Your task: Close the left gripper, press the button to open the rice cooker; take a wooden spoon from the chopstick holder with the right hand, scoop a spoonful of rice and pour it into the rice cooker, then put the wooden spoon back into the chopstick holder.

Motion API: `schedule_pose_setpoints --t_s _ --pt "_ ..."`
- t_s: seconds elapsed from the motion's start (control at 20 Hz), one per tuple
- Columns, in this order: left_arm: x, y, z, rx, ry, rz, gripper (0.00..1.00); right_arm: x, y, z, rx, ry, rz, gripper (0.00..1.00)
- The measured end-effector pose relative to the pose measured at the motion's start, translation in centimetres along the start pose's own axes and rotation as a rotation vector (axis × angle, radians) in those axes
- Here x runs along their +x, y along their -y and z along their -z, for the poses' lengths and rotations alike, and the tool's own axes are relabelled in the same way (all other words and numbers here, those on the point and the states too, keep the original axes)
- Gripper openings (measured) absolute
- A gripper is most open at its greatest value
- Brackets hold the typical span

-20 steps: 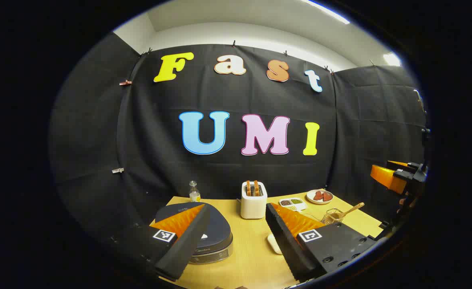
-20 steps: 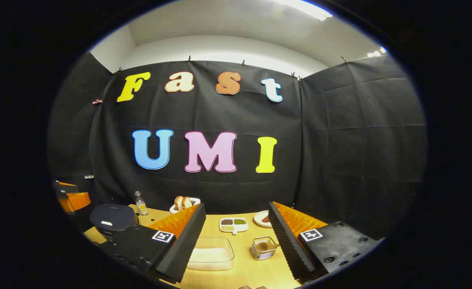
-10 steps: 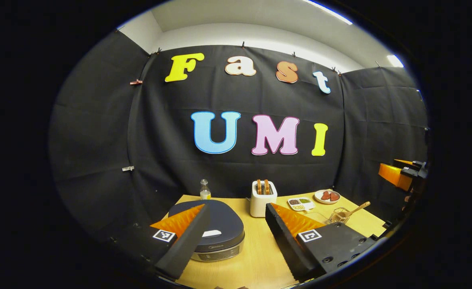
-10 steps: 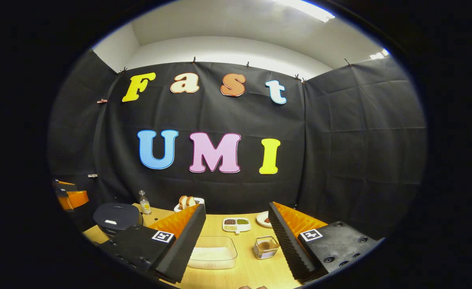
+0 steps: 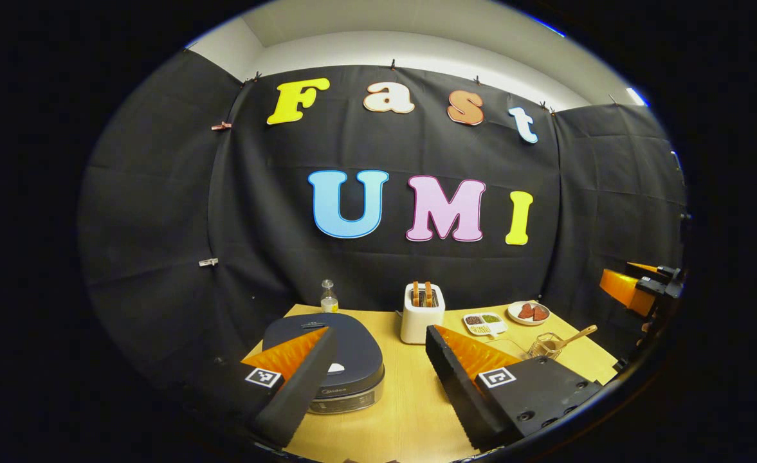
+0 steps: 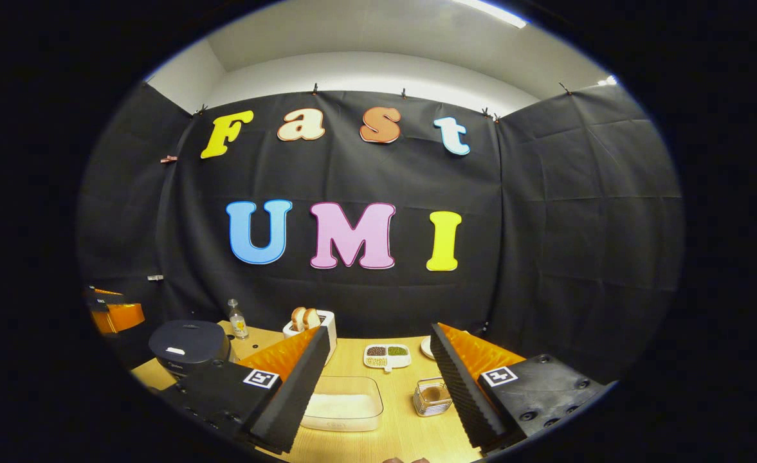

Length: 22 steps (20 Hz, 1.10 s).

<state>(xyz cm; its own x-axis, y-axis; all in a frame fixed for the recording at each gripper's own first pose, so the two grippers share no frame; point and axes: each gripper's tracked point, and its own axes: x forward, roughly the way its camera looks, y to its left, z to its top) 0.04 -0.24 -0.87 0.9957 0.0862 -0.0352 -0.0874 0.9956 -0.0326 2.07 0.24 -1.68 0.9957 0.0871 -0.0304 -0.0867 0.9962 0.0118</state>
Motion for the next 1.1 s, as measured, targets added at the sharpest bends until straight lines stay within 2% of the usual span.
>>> schedule_pose_setpoints --t_s 0.5,0.6,0.8,1.0,1.05,1.1 --pt "2.1 -1.3 -0.5 -0.031 -0.025 -0.05 0.96 2.0 1.8 0.5 0.016 -0.003 -0.001 0.98" --pt "2.7 -2.4 -0.8 -0.031 -0.034 -0.07 0.92 2.3 1.8 0.7 0.016 -0.005 -0.001 0.98" --pt "4.4 -4.9 -1.2 -0.019 -0.06 -0.104 0.75 2.5 2.2 1.4 0.023 -0.015 0.004 0.98" --pt "6.5 -6.6 0.0 -0.041 -0.132 -0.105 0.49 2.5 2.6 2.3 0.027 -0.035 0.011 0.98" --pt "7.1 -7.0 0.6 -0.048 -0.154 -0.102 0.39 2.5 2.9 2.4 0.024 -0.036 0.015 0.98" --pt "7.5 -7.4 1.3 -0.056 -0.174 -0.104 0.34 2.5 3.0 2.5 0.023 -0.038 0.018 0.98"
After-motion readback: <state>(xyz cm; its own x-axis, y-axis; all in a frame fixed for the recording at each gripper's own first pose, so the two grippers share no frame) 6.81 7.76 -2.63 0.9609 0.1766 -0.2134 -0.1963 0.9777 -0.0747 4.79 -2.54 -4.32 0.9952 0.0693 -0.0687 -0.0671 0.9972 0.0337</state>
